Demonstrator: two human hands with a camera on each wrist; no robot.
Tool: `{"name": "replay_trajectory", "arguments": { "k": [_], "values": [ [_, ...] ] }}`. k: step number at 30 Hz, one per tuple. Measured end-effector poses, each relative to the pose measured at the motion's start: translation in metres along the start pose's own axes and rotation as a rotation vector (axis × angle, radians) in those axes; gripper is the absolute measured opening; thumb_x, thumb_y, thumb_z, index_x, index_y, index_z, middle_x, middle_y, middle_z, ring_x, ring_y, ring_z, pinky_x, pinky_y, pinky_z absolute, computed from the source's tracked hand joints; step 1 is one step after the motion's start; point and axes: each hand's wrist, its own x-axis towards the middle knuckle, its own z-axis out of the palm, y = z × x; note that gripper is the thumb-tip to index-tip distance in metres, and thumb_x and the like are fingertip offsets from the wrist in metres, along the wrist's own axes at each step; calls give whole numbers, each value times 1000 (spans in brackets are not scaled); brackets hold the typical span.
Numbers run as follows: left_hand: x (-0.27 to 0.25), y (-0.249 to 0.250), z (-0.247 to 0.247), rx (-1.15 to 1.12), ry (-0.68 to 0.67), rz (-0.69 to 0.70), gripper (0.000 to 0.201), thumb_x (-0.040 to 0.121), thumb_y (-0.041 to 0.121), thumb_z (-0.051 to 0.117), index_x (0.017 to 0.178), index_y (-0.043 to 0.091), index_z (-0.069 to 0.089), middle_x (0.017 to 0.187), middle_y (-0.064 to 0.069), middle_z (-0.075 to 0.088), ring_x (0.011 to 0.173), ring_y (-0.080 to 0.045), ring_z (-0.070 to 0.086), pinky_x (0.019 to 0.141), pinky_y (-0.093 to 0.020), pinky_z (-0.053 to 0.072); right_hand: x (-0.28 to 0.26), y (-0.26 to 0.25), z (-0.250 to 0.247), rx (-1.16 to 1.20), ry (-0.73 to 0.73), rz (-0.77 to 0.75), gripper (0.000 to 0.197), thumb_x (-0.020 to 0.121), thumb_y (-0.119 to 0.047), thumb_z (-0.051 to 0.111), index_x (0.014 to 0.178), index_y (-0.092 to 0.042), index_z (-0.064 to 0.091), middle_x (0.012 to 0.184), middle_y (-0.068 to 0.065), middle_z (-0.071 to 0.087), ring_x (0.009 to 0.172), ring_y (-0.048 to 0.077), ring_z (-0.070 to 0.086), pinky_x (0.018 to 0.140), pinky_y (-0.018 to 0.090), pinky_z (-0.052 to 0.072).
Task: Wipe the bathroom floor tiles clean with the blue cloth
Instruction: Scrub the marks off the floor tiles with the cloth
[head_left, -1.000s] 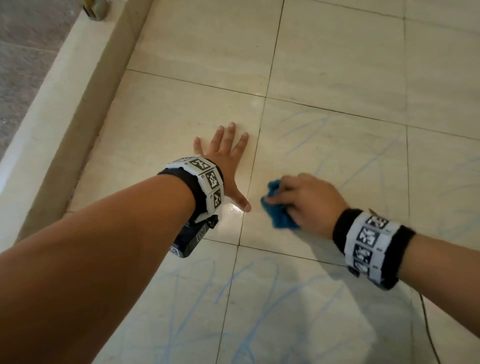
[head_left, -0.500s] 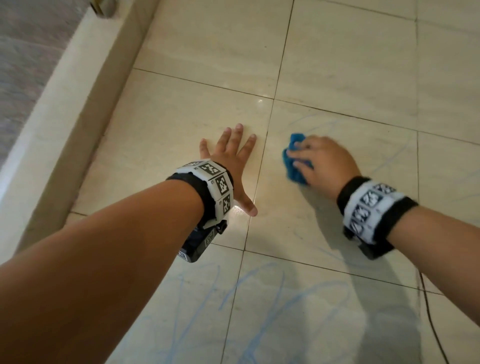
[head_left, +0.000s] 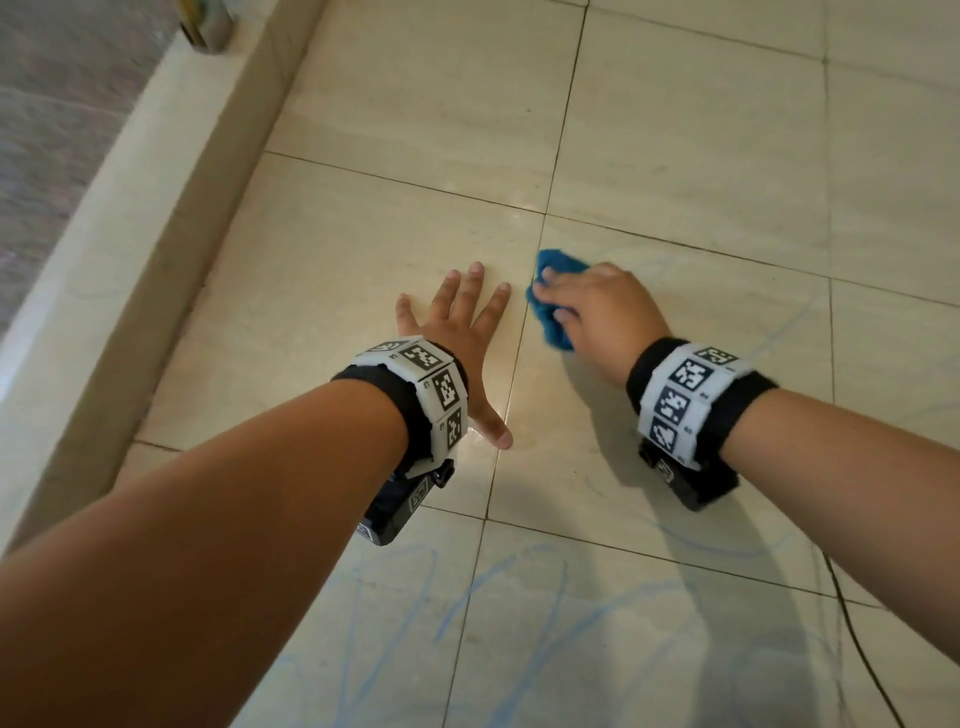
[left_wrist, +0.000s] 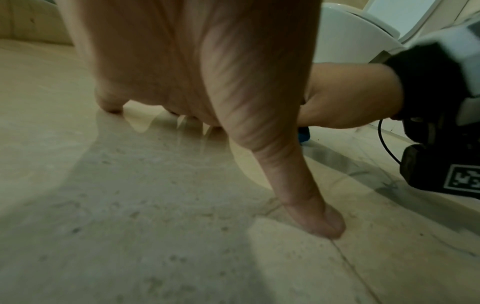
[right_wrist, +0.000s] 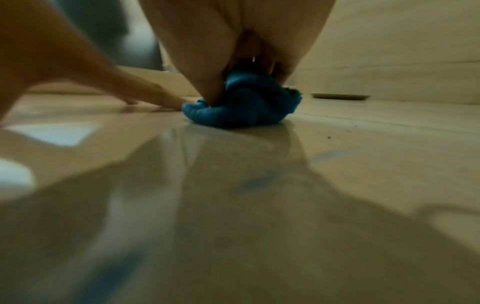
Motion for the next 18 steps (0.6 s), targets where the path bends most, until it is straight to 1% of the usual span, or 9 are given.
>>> {"name": "replay_trajectory", "arguments": {
  "k": [2,5,7,10,11,12,16,17,18],
  "values": [
    [0,0,0,2,-1,0,156,47,75,78,143,26,-36,149,-5,-44,142,-27,-29,114,-65,1,3,9,-2,-25,-51,-76,35,93,-10,47,124,-14,61,128,11,57,118,33,50,97,43,42],
    [-1,0,0,-15,3,1,156,47,73,79,143,26,-35,149,-4,-43,142,-26,-30,114,-65,0,20,33,-9,-26,82,109,36,93,-10,46,126,-15,59,137,10,51,125,30,43,105,33,29],
    [0,0,-1,-13,0,2,156,47,74,79,142,27,-36,148,-4,-44,142,-26,-30,113,-65,0,21,25,-10,-50,26,141,40,94,-11,43,133,-12,51,146,8,41,129,29,37,106,29,19],
    [1,0,-1,-3,-11,-2,157,47,74,78,142,26,-37,148,-4,-45,142,-27,-30,113,-65,0,10,2,0,-99,-113,-86,44,96,-14,40,140,-15,42,151,4,32,137,25,30,109,22,10],
    [1,0,-1,-5,-14,-3,157,47,74,78,142,26,-37,148,-4,-45,142,-27,-30,114,-65,0,9,3,0,-84,-120,-125,44,97,-17,38,140,-18,42,151,3,33,137,25,30,111,23,11],
    [0,0,-2,-10,-15,-2,157,46,74,78,142,27,-37,148,-3,-45,142,-26,-30,114,-65,0,10,10,-2,-51,-109,-99,44,97,-18,37,140,-20,43,150,3,35,135,25,33,112,26,14],
    [0,0,-2,-22,-10,5,156,47,73,79,142,27,-37,148,-3,-45,142,-26,-31,114,-65,0,18,36,-14,76,40,202,43,93,-7,45,135,-10,49,148,9,38,131,29,38,108,24,20],
    [0,0,-1,-23,-13,4,157,46,73,79,141,27,-37,148,-3,-45,142,-26,-31,114,-65,0,15,28,-13,51,32,194,44,92,-7,46,135,-10,48,148,9,37,131,30,38,108,26,21],
    [0,0,-1,-22,-14,2,157,46,73,79,141,28,-37,148,-2,-45,142,-26,-31,114,-65,-1,9,19,-10,37,14,125,44,92,-8,47,135,-12,48,148,8,38,131,29,38,108,25,20]
  ]
}}
